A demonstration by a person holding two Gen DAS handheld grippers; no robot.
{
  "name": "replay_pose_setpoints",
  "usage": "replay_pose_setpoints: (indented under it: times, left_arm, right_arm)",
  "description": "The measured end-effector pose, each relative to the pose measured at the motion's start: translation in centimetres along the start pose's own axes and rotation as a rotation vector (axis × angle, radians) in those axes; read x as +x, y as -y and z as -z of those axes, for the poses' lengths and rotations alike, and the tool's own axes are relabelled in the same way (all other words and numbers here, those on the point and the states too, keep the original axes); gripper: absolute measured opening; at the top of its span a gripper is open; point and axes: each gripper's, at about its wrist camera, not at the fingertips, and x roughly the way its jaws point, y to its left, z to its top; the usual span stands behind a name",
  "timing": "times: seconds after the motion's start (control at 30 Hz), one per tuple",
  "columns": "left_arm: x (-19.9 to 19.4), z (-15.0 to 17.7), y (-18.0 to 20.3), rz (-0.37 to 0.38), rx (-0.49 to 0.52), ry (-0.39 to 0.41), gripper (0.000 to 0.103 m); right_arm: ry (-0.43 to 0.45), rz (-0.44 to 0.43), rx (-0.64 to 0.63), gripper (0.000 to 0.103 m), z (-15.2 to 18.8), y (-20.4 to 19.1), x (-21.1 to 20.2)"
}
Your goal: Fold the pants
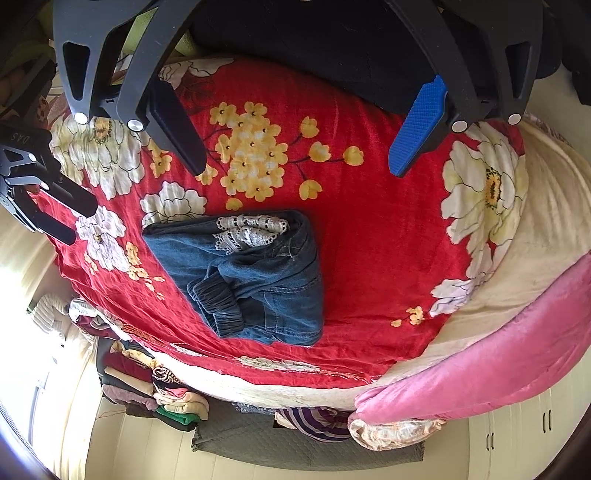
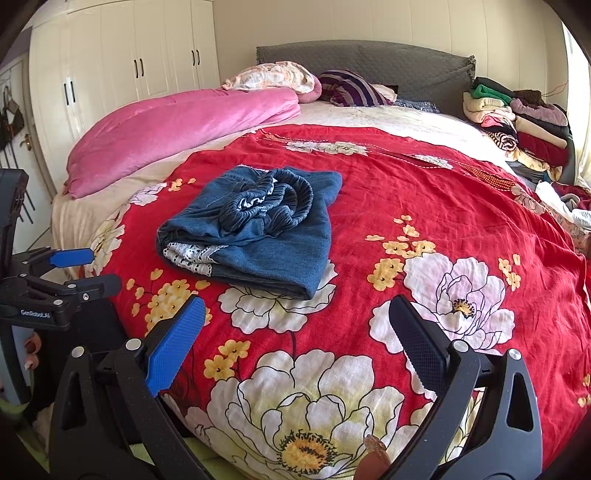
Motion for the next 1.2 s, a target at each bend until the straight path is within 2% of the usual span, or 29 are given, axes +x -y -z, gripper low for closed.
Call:
replay_pose_setpoints:
  times: [0.23,1.2]
  left_arm:
    - [-0.13,0.02,0.03,0.018,-0.006,0.000,0.099]
    - [0.09,-0.14,-0.52,-0.043,-0.027,-0.004,0.099]
  right_arm:
    - [0.001,0.007,-0.001,0.094,0.07,0.03,-0.07]
    - [0.001,0.019,0.005,0.094,0.29,0.39,0.15]
